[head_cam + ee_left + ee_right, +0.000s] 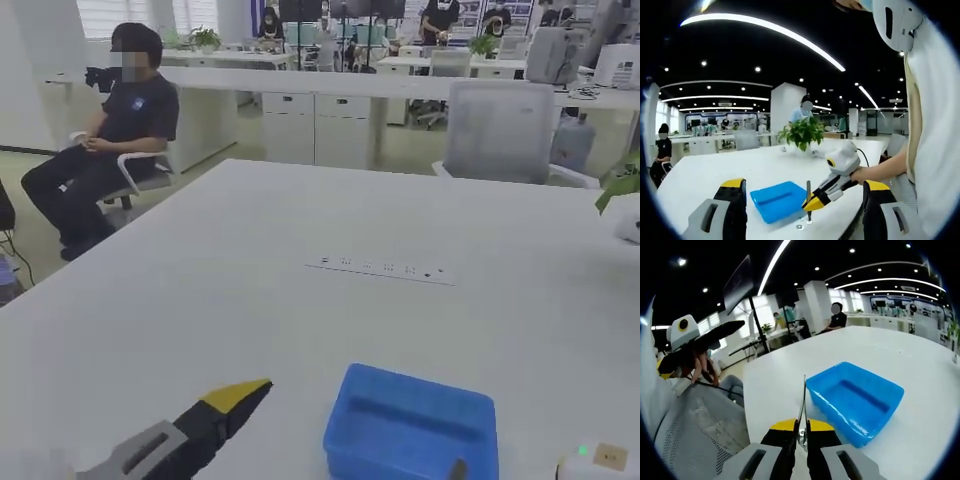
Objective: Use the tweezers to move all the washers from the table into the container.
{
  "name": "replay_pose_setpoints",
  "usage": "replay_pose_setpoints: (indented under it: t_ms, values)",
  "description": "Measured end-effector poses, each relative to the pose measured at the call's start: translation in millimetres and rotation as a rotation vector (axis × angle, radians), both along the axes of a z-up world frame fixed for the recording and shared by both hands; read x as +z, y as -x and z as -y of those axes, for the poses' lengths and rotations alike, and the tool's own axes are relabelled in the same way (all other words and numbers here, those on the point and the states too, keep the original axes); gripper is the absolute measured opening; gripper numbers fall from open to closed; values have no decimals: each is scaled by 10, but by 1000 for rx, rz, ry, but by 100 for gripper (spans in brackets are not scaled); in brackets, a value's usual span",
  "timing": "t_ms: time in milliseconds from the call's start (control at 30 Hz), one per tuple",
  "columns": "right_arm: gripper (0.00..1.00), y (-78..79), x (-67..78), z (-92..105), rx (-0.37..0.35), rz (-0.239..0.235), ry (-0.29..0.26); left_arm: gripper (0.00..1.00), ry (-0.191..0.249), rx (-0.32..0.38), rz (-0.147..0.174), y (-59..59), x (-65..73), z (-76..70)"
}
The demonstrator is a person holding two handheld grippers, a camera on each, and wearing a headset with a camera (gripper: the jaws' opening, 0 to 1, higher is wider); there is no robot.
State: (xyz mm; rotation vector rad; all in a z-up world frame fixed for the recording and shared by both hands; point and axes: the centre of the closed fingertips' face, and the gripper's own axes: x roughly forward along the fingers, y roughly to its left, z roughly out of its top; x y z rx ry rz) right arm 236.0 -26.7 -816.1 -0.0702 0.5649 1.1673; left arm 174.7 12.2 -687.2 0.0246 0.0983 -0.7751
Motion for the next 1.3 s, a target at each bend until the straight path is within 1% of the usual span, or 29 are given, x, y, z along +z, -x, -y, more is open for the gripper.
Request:
replay_pose_setpoints:
  t_ms: [33,100,167,200,233,300,333,367,400,433,500,533,567,633,667,767,800,833,867,900,1000,1033,1067,1100,1133,1167,1233,1267,1300]
  values:
    - [3,0,1,1,0,1,0,99,7,-2,-14,-4,-25,-2]
    - [3,-4,0,8,-2,1,1,99,2,1,-7,-13,-40,-13]
    - [3,-14,5,16,-7,3,-1,99,4,10,20,-32,-10,-40]
    - [3,-19,11,19,-10,2,-4,99,3,24,28,-52,5,-84]
    - [3,-23,12,23,-12,3,-5,99,6,33,28,-61,13,-122]
    - [3,-32,12,28,-16,3,-7,99,4,66,33,-85,27,-243]
    - [3,-35,12,30,-19,2,-8,99,2,77,35,-86,29,-296]
    - [3,-37,12,31,-19,1,-8,99,-9,103,37,-83,23,-390]
    - [3,-42,10,33,-20,1,-9,99,-10,112,42,-68,28,-430]
    - [3,-43,10,33,-21,0,-9,99,-7,121,36,-39,16,-487]
    - [3,-44,7,30,-21,0,-8,99,-9,152,9,5,-44,-568]
    - [3,-43,3,27,-20,-1,-7,99,-7,153,4,32,-64,-574]
    - [3,-41,-1,26,-20,-2,-6,99,2,160,-8,70,-100,-582]
    - [3,-39,-9,25,-18,-2,-3,99,15,168,-19,113,-132,-564]
    - [3,-35,-14,24,-18,-4,-2,99,16,172,-19,128,-140,-550]
    - [3,-31,-17,26,-19,-7,-1,99,10,183,1,128,-114,-476]
    - [3,-31,-16,26,-20,-8,-2,99,-12,193,60,89,-38,-460]
    - [3,-31,-15,27,-22,-10,-5,99,-23,197,82,63,-1,-435]
    - [3,-31,-13,29,-24,-12,-7,99,-30,202,82,46,8,-429]
    - [3,-34,-11,33,-26,-12,-8,99,-38,203,96,14,36,-415]
    - [3,-46,-6,44,-33,-11,-11,99,-70,189,154,-72,94,-394]
    - [3,-49,-5,46,-35,-12,-13,99,-72,186,154,-102,90,-387]
    - [3,-53,-2,48,-36,-11,-15,99,-67,185,147,-148,94,-380]
    - [3,-53,1,49,-37,-10,-16,99,-49,175,139,-168,100,-359]
    - [3,-53,5,50,-38,-10,-17,99,-20,167,141,-200,106,-350]
    - [3,-53,8,51,-39,-9,-17,99,-14,167,138,-227,95,-346]
    - [3,-57,14,55,-41,-6,-17,99,10,162,109,-269,58,-316]
    - [3,-59,19,59,-43,-4,-19,99,12,167,93,-306,32,-306]
    - [3,-62,22,63,-45,-4,-20,99,10,170,88,-324,23,-298]
